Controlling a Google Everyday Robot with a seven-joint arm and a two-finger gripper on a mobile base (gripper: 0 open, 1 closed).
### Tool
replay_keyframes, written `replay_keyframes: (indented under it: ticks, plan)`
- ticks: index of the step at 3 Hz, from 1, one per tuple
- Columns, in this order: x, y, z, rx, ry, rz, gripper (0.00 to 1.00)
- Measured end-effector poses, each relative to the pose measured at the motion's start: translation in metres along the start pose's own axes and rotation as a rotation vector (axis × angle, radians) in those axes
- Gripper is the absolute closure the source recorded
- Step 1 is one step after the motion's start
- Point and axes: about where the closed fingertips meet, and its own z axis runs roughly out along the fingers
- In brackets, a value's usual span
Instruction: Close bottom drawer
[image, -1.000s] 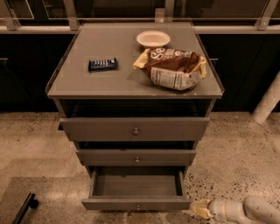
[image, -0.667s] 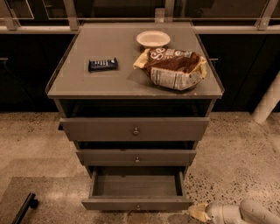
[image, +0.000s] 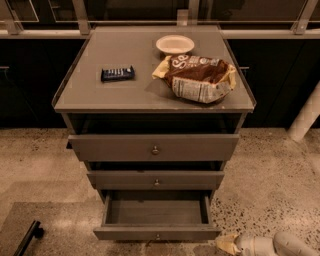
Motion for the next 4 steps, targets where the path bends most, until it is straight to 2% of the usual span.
replay_keyframes:
  ticks: [2,3,4]
  plan:
    - [0.021,-0.037,0.046,-0.068,-0.004,0.09,1.0]
    - [0.019,-0.051,0.064,-0.087,0.002,0.105,1.0]
    - [0.004,-0.064,0.076,-0.083,-0.007,0.095,1.0]
